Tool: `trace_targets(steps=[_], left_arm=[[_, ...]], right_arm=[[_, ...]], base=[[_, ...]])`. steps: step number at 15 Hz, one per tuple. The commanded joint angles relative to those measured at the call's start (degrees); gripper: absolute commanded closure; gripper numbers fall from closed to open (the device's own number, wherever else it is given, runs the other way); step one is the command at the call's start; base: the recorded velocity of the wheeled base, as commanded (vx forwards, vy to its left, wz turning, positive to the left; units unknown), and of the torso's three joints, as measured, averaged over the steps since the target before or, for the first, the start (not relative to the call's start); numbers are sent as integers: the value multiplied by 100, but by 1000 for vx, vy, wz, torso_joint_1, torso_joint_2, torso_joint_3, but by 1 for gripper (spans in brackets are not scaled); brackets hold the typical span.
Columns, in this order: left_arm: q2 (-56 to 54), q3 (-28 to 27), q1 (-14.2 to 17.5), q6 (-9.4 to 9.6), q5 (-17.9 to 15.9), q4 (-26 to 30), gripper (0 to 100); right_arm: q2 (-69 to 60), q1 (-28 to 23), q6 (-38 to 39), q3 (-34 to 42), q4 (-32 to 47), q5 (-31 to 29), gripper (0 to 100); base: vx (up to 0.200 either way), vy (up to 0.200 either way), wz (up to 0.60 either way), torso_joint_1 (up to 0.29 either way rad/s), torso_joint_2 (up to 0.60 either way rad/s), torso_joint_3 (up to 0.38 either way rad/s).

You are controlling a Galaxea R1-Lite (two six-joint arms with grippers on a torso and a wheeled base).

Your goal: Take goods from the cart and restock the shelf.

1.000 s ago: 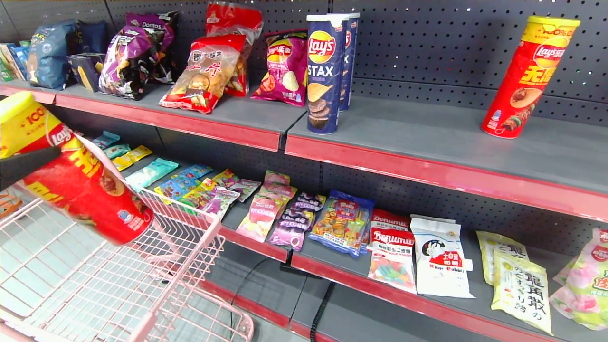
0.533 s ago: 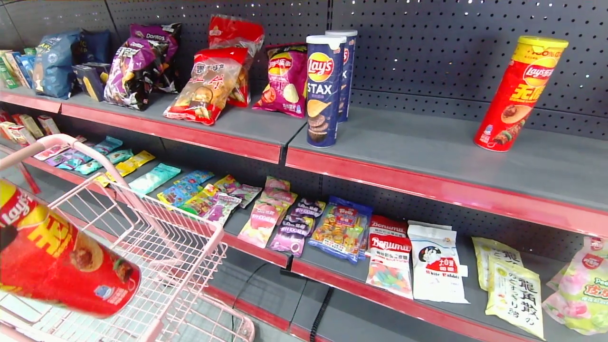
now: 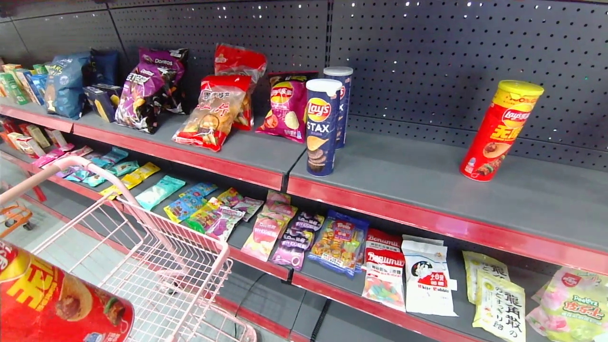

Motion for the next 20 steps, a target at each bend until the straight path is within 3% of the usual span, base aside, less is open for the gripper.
trace_targets(steps=[1,2,3,5,11,13,20], left_arm=[[3,4,13,-1,348,-1,100],[64,-5,4,8,577,-19,100],[64,4,4,8,577,-10,100],[73,21,-5,271,577,-1,100],[47,56,4,518,691,-28,100],[-41,48,13,746,708,-28,100],[-67,56,13,764,744,-10,100]], right_arm=[[8,1,3,1,4,-2,0],[8,1,3,1,4,-2,0],[8,1,3,10,4,-2,0],[8,1,3,1,4,-2,0],[8,1,3,1,4,7,0],[8,1,3,10,4,7,0],[-1,1,3,10,4,7,0]], base=[[0,0,-600,110,-354,-144],[0,0,-600,36,-85,-66],[0,0,-600,12,-17,-27],[0,0,-600,27,2,-22],[0,0,-500,3,1,-4],[0,0,0,0,0,0],[171,0,0,0,-1,1]])
